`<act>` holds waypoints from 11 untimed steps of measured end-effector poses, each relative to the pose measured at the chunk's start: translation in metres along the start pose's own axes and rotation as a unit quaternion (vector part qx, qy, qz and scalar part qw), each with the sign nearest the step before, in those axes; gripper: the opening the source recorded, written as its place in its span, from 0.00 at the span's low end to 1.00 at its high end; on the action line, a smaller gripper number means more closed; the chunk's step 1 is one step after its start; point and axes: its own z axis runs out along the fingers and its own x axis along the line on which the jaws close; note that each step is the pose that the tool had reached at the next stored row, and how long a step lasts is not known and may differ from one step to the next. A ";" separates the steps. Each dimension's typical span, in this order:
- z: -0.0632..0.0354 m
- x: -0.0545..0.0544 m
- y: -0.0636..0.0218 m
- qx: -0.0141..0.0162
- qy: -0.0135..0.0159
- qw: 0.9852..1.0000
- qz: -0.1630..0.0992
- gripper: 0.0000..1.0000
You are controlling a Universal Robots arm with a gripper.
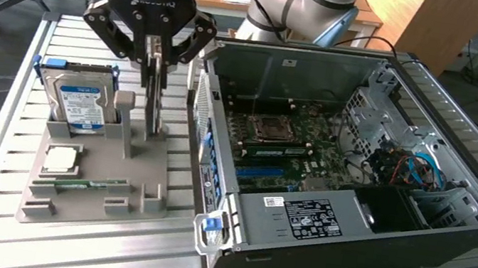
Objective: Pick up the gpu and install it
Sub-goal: 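Pick up the gpu and move the gpu toward the slot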
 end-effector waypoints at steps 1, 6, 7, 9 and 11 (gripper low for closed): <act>-0.0010 0.000 0.0000 0.000 0.000 1.000 0.000 0.27; -0.0048 0.000 0.0002 0.000 0.000 1.000 0.000 0.27; -0.0051 0.000 0.0002 0.000 0.000 1.000 0.000 0.27; -0.0054 0.000 0.0002 0.000 0.000 1.000 0.000 0.27; -0.0054 0.000 0.0003 0.000 0.000 1.000 0.000 0.27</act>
